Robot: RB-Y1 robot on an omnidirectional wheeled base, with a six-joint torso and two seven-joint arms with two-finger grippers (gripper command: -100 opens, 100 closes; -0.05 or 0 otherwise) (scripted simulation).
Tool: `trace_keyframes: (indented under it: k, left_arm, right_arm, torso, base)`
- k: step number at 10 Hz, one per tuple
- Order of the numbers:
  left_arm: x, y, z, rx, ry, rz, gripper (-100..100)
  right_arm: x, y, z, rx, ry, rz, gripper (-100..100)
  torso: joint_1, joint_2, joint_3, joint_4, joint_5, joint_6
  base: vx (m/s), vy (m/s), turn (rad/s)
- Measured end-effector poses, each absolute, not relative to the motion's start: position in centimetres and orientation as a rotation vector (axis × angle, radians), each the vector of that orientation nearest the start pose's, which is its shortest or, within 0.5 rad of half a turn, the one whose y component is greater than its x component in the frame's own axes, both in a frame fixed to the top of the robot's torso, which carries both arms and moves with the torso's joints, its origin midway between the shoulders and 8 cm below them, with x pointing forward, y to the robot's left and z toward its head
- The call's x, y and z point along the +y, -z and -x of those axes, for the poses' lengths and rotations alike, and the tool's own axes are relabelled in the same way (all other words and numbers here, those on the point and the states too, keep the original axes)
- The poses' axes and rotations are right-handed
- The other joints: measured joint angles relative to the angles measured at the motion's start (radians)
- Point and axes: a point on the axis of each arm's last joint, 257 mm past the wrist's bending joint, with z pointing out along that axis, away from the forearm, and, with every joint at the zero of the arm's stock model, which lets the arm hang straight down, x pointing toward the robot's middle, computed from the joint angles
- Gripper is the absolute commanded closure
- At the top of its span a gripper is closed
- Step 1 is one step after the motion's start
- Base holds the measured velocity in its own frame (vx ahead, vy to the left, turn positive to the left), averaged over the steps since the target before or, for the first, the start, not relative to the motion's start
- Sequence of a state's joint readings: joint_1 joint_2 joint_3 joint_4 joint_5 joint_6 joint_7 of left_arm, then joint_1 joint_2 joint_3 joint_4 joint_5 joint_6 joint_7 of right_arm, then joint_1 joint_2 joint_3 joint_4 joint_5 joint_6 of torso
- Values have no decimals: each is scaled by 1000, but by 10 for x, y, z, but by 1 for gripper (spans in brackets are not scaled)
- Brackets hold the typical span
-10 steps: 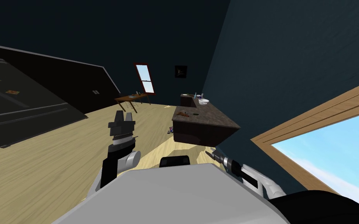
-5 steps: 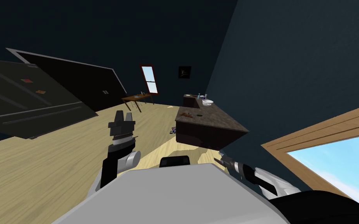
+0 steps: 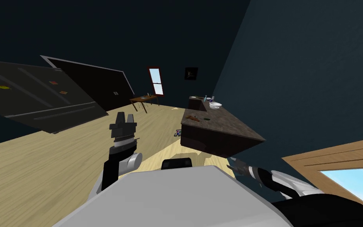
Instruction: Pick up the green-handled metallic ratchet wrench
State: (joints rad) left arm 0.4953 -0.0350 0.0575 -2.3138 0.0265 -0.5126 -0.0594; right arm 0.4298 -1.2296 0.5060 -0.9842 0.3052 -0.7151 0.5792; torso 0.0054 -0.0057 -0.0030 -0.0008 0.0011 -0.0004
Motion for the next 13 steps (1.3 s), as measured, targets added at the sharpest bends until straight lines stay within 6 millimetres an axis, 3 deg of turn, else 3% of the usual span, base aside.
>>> trace_keyframes:
  k: [2, 4, 6, 9, 13]
  left_arm:
    - [302, -44, -330, 543, 1216, 629, 0]
    - [302, -44, -330, 544, 1216, 629, 0]
    - [302, -44, -330, 543, 1216, 629, 0]
    - [302, -44, -330, 543, 1216, 629, 0]
    - [302, -44, -330, 544, 1216, 629, 0]
  right_arm:
    - [-589, 428, -149, 2514, -57, 691, -100]
    - [-632, 421, -134, 2567, 33, 747, -100]
    - [-643, 411, -127, 2583, 64, 782, -100]
    - [-683, 388, -116, 2628, 162, 877, -100]
    - [-714, 365, -97, 2666, 241, 943, -100]
  torso:
    - [-1, 2, 1, 1, 0, -1]
    - [-1, -3, -1, 0, 0, -1]
    - [-2, 2, 1, 0, 0, 1]
    - [0, -2, -1, 0, 0, -1]
    - [-2, -2, -1, 0, -1, 0]
  base:
    - [63, 45, 155]
    - [128, 48, 168]
    - [62, 29, 79]
    - [96, 46, 170]
    - [88, 15, 83]
